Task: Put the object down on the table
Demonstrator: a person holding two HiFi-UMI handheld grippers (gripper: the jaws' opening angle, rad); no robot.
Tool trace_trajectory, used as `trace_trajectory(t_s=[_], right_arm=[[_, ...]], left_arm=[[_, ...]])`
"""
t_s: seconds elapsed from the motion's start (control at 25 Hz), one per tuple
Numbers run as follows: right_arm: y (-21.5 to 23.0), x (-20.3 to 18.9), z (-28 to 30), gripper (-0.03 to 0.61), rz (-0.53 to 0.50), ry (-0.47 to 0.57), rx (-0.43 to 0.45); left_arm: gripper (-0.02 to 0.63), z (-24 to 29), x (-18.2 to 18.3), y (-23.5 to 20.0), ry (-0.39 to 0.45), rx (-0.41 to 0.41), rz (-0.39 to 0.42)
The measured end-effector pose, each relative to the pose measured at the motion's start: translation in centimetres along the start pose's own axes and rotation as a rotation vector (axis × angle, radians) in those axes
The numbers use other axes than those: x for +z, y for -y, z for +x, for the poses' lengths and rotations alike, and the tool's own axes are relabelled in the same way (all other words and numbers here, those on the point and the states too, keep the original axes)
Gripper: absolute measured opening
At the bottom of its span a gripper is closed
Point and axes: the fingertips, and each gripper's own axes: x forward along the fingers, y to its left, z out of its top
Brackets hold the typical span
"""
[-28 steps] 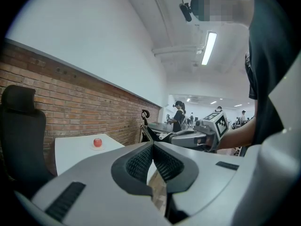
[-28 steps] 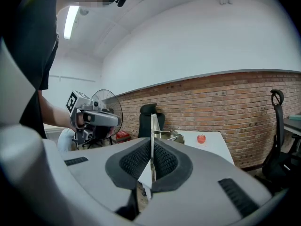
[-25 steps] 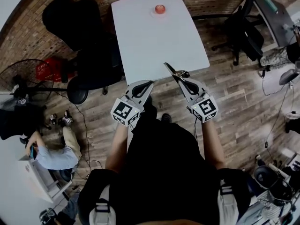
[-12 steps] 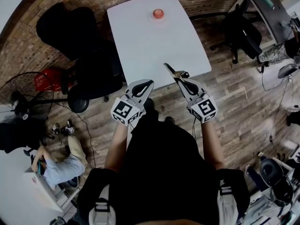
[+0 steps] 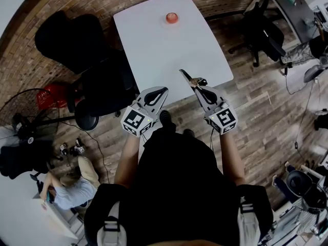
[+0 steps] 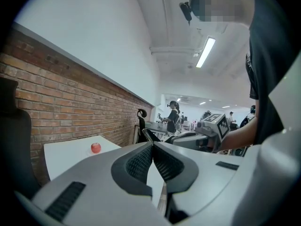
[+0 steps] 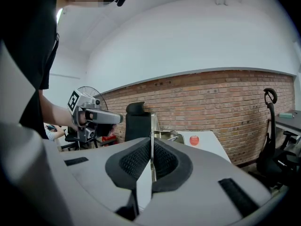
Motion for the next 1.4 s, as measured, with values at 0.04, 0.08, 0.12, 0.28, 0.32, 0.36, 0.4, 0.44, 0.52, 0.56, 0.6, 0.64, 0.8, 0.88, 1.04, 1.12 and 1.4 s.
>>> trace_trajectory(t_s=[0.04, 0.08, 0.12, 0.28, 0.32, 0.36, 0.4, 0.44, 0.52, 0.56, 0.6, 0.64, 0.8, 0.88, 1.04, 1.12, 1.4], right_arm=[[0.1, -0.2, 0.2, -0.002, 0.003, -0.005, -0.004], [0.1, -0.1, 0.5, -0.002, 0.004, -0.009, -0.009], [0.1, 0.1, 0.8, -0.002, 0.004, -0.012, -0.014], [0.2, 0.4, 2.2, -0.002, 0.003, -0.015, -0.025], [0.1, 0.7, 2.6, -0.002, 0.002, -0.017, -0.029], [0.2, 0.8, 3.1, -0.002, -0.001, -0.019, -0.032], [0.2, 0.7, 3.4, -0.002, -0.004, -0.021, -0.036], [0.2, 0.8, 3.7, -0.002, -0.006, -0.023, -0.038], [0.3, 0.8, 4.1, -0.002, -0.005, -0.025, -0.043], [0.2, 0.9, 4.3, -0.002, -0.001, -0.025, -0.044], [0.1, 1.1, 4.6, -0.002, 0.003, -0.024, -0.046], [0.0, 1.2, 4.9, -0.002, 0.006, -0.022, -0.048], [-0.3, 1.4, 6.4, -0.002, 0.003, -0.021, -0.060], [-0.5, 1.6, 7.2, -0.002, -0.001, -0.020, -0.065], [-0.6, 1.5, 7.8, -0.002, -0.013, -0.002, -0.080], [-0.7, 1.5, 7.7, -0.002, 0.002, -0.014, -0.089], [-0.3, 1.2, 8.1, -0.002, 0.009, -0.038, -0.086]], left_arm=[[0.021, 0.0, 0.1, -0.4, 0.001, -0.004, -0.001], [0.021, 0.0, 0.1, -0.7, 0.003, -0.007, -0.001], [0.021, 0.0, 0.2, -1.1, 0.004, -0.011, 0.000], [0.021, -0.1, 0.2, -2.5, 0.007, -0.021, -0.001], [0.021, -0.2, 0.2, -2.9, 0.007, -0.023, -0.001], [0.021, -0.3, 0.1, -3.4, 0.007, -0.026, -0.002], [0.021, -0.3, 0.1, -3.8, 0.007, -0.028, -0.002], [0.020, -0.4, 0.1, -4.1, 0.006, -0.030, -0.002], [0.021, -0.5, 0.2, -4.6, 0.008, -0.033, 0.000], [0.021, -0.6, 0.2, -4.9, 0.009, -0.035, 0.002], [0.021, -0.7, 0.2, -5.2, 0.009, -0.038, 0.003], [0.021, -0.8, 0.2, -5.5, 0.010, -0.041, 0.005], [0.021, -1.4, 0.2, -7.0, 0.007, -0.053, 0.008], [0.021, -1.6, 0.1, -7.6, 0.006, -0.061, 0.009], [0.021, -1.9, -0.1, -8.0, -0.002, -0.081, 0.016], [0.021, -1.9, -0.2, -8.0, -0.008, -0.087, 0.020], [0.021, -2.0, -0.4, -8.7, -0.012, -0.075, 0.012]])
